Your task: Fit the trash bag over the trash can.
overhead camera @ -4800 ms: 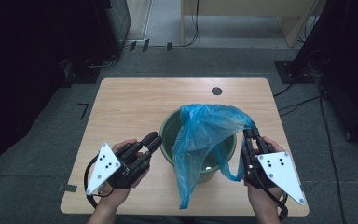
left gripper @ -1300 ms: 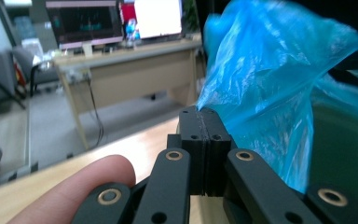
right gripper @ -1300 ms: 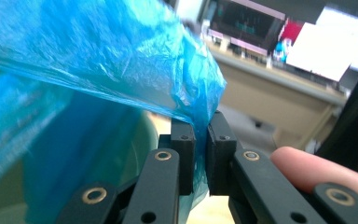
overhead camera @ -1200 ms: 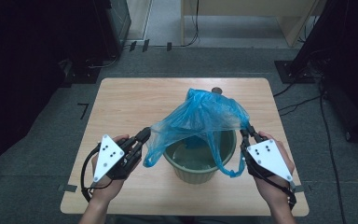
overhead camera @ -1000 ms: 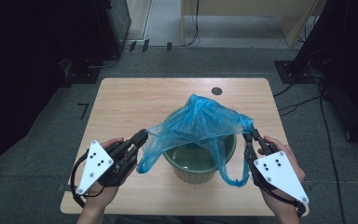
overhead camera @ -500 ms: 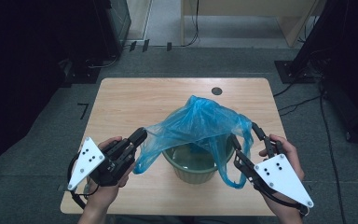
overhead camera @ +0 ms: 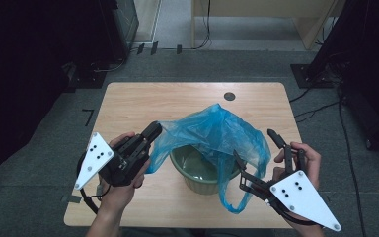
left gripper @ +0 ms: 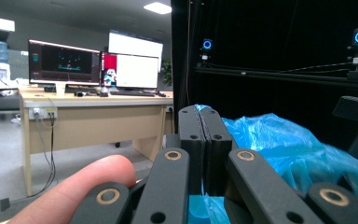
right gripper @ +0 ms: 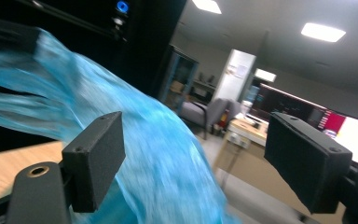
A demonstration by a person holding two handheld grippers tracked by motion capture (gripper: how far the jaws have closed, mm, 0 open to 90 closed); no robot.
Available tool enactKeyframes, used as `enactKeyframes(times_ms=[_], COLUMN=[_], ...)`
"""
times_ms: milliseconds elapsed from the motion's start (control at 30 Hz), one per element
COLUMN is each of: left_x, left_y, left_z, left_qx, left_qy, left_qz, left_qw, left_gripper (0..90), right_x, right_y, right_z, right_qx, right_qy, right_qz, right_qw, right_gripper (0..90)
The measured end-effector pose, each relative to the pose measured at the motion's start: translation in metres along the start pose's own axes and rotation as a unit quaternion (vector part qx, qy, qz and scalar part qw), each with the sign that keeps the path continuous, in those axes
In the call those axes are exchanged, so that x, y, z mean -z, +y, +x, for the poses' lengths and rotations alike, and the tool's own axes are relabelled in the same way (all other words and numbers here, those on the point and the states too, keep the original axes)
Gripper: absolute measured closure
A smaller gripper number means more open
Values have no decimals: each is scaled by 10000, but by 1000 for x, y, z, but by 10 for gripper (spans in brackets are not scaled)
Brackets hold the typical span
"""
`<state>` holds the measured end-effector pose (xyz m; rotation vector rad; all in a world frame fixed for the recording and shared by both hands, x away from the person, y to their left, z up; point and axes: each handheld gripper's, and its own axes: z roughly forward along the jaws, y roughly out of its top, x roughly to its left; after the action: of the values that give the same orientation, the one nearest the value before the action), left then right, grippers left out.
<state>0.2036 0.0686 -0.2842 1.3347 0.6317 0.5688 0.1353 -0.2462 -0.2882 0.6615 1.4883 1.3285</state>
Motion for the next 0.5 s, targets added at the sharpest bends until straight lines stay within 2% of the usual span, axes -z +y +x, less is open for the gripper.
enactKeyframes(times_ms=[133,233,300,367,433,500], left_x=[-11,-19,-23,-25,-27,-28], left_y=[9,15,18,20,21,21], left_z=[-6,-11,-13,-14,-15,-14], left_qx=[-66,-105,-128,-167,-189,-189], left_qy=[-39,-90,-105,-124,-145,-159], left_qz=[-44,-70,-78,-68,-70,-85], left_qw=[10000,9999,9998,9998,9997,9997], left_gripper=[886,887,887,886,886,886], right_x=[-6,-15,-21,-27,-34,-39], right_y=[5,4,3,2,1,1], right_z=[10,18,19,18,16,13], right_qx=[238,418,408,321,207,128], right_qy=[243,303,313,216,106,-42], right_qz=[-61,80,180,295,429,516], right_qw=[9994,9986,9985,9988,9988,9986], right_gripper=[222,222,221,240,328,454])
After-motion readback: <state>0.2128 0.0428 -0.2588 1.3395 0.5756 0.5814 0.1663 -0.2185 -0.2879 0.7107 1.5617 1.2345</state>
